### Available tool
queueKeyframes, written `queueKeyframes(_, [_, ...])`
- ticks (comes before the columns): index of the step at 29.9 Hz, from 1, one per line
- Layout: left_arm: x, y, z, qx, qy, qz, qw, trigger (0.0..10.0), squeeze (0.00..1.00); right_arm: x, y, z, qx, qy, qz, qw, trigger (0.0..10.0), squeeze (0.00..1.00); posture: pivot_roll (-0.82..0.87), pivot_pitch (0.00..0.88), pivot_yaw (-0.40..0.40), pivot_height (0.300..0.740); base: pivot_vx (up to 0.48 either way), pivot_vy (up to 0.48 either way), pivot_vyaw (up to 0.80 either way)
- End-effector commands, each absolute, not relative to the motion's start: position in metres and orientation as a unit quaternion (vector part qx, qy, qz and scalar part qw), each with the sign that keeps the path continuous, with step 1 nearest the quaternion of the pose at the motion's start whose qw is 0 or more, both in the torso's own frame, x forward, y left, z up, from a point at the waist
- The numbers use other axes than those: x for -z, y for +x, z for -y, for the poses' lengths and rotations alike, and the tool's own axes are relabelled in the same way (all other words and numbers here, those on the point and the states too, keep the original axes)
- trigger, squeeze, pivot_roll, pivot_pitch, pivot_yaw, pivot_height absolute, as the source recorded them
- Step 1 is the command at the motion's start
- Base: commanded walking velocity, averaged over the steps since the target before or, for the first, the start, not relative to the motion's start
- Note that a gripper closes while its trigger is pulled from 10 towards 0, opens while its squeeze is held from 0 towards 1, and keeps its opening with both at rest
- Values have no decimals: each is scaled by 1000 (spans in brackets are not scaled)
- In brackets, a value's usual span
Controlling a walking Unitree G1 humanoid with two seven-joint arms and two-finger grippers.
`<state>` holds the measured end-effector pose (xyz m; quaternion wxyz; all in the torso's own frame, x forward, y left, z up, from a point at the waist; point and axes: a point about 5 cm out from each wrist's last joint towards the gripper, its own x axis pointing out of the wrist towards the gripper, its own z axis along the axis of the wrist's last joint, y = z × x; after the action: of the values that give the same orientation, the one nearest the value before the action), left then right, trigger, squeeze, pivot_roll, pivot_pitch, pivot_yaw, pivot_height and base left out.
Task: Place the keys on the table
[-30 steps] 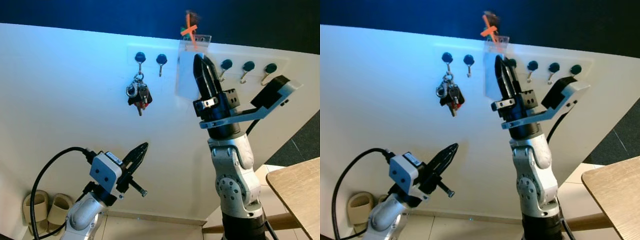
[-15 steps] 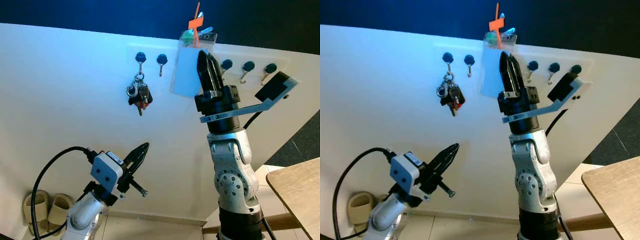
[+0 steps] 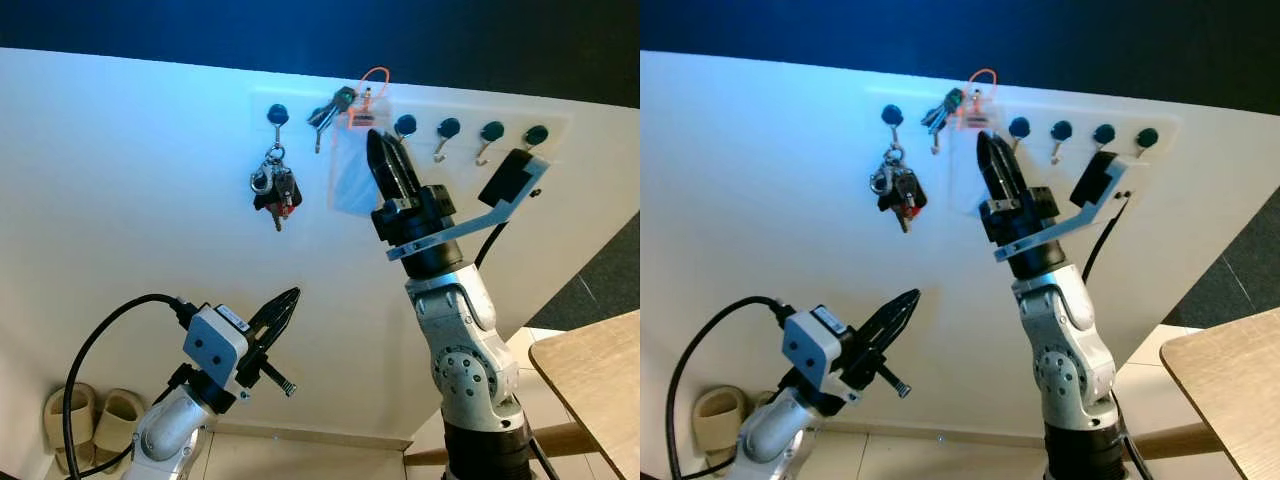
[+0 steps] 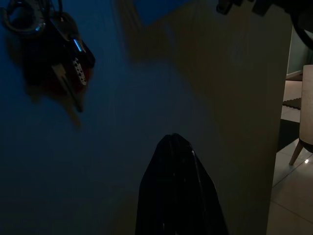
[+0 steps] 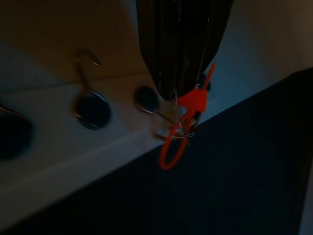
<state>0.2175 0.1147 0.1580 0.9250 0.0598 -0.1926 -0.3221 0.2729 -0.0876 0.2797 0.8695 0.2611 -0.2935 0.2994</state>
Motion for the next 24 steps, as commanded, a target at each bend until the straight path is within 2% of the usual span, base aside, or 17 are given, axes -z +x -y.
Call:
queueKeyframes(1, [-158, 215, -115, 329, 69, 190, 923, 10000, 0, -285, 267, 87, -309, 248, 313, 863, 10000, 0, 77, 85, -62, 740, 0, 0, 0])
queueKeyframes(12, [-159, 216, -115, 328, 70, 191, 923, 10000, 0, -299, 261, 90, -312, 217, 366, 850, 10000, 0, 77, 84, -61, 740, 0, 0, 0])
queueKeyframes(21, [-159, 217, -115, 328, 70, 191, 923, 10000, 0, -299, 246, 66, -416, 170, 358, 819, 10000, 0, 79, 78, -62, 740, 0, 0, 0])
queueKeyframes(24, [-158, 217, -115, 329, 70, 191, 922, 10000, 0, -294, 246, 62, -429, 167, 339, 821, 10000, 0, 78, 77, -61, 740, 0, 0, 0])
